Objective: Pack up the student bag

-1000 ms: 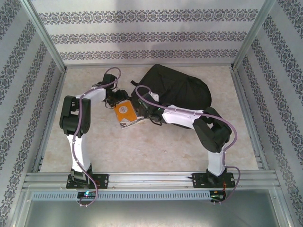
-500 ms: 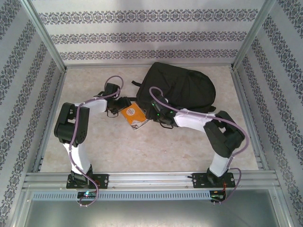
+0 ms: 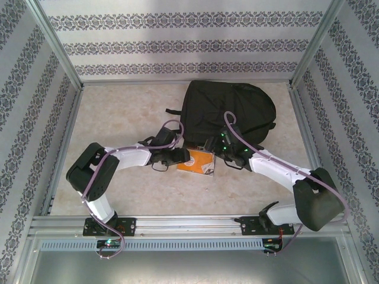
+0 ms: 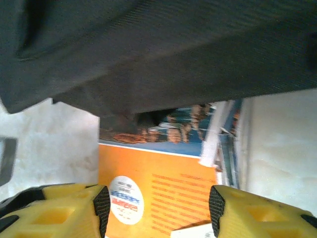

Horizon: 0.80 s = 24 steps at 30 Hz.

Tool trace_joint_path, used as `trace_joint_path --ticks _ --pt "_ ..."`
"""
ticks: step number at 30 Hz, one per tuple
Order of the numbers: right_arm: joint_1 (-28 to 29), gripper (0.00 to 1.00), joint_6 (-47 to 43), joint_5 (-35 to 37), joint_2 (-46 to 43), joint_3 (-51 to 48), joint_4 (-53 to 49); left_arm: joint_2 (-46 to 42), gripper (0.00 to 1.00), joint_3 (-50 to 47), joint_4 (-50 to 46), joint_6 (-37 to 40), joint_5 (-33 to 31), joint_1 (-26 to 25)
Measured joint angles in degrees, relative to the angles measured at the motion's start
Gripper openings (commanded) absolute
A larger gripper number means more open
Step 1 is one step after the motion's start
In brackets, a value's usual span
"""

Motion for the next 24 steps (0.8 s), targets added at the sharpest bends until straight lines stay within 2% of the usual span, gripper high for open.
trace_joint_path --ticks 6,15,22,24 --pt "-2.32 0.58 -2.05 -4.13 -0.07 -1.31 -3.23 -0.70 0.60 0.15 -3.26 0.26 0.09 -0.70" --pt "-3.13 0.55 -3.04 -9.07 2.64 -4.20 -2.51 0.63 0.55 1.07 -4.04 -0.07 0.07 -0.57" --pt "-3.96 0.42 -3.06 -13.40 6.82 -5.75 -0.33 0.81 0.50 1.07 -4.26 -0.13 -0.22 -0.52" --pt "-4.55 0.34 -2.75 -14.14 7.13 -6.01 -0.09 0.85 0.47 1.07 -4.39 -0.11 -0.50 -0.55"
